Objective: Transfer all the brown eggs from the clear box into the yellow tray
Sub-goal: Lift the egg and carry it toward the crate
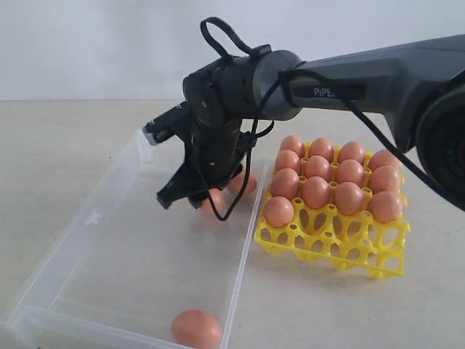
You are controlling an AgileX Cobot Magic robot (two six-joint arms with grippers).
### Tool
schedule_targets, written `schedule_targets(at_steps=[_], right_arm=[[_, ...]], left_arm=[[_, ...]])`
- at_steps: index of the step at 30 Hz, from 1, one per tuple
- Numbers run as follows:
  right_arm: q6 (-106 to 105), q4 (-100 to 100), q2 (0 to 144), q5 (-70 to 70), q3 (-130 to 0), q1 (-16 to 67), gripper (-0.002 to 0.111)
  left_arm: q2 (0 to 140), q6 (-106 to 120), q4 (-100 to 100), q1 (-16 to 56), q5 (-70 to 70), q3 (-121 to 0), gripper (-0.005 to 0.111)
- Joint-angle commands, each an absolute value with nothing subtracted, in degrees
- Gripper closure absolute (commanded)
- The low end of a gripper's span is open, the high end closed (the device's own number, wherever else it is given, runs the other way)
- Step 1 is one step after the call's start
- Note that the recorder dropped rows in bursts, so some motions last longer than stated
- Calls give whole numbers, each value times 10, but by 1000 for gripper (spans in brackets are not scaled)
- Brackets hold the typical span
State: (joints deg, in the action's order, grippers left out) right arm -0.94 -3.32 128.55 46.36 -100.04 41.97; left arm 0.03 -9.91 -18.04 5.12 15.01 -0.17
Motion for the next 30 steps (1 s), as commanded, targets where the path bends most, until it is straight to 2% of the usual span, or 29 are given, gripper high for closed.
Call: schedule_targets(at_steps=[1, 8, 13, 17, 20, 23, 27, 30], right_arm=[[-15, 127, 1265, 259, -914, 419, 109], [-51, 175, 1166, -113, -670, 440, 109], [24, 64, 1079, -406, -497, 451, 109], [106, -61, 1028, -520, -426, 451, 109], [49, -77, 980, -494, -390, 430, 109], [18, 0, 935, -476, -343, 351, 109], [107, -9, 911, -583, -301, 193, 109], [286, -232, 912, -666, -320, 42, 109]], left_arm=[[0, -103, -178, 52, 146, 0, 105], [0, -103, -178, 52, 146, 0, 105], [0, -103, -178, 52, 146, 0, 105], [0, -103, -178, 52, 146, 0, 105], [0, -103, -178, 52, 146, 0, 105], [0, -103, -178, 52, 146, 0, 105], [0, -103, -178, 52, 146, 0, 105], [0, -103, -178, 52, 146, 0, 105]])
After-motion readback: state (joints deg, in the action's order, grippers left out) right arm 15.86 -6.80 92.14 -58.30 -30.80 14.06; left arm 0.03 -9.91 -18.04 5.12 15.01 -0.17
